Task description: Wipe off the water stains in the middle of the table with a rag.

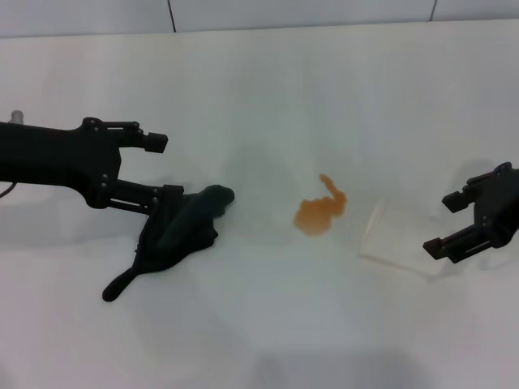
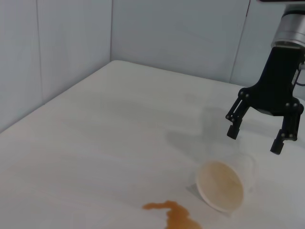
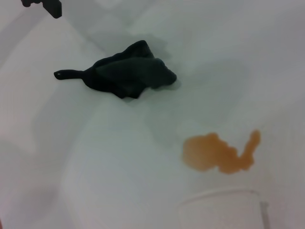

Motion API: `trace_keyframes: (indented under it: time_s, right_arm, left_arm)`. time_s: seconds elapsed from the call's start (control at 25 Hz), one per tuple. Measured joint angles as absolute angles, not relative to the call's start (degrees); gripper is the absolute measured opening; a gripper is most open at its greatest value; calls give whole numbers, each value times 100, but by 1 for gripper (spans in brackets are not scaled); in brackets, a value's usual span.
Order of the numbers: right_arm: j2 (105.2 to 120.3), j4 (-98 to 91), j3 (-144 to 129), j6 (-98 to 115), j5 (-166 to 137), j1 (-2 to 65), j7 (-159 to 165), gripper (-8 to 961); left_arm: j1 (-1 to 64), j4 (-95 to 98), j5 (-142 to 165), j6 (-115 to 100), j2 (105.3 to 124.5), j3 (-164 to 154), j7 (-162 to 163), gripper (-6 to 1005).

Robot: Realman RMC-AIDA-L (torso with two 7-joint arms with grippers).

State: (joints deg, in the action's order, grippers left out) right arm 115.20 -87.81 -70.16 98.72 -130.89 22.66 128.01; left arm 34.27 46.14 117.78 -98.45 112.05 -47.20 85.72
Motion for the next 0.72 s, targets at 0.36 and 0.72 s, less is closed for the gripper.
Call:
trace_keyframes:
  time_s: [0.36,0.72]
  right_arm:
    - [11539,-8780,-7474,9638,-13669,2576,13151,831]
    - [11534,-8717,-7497,9691,-13770,2736,13329,829]
  left_arm:
    - [3398,4623,11773,-9846,11214,-4728,8517,876]
    - [3409,4623,11752,-9843,11215,-4710,8516,874]
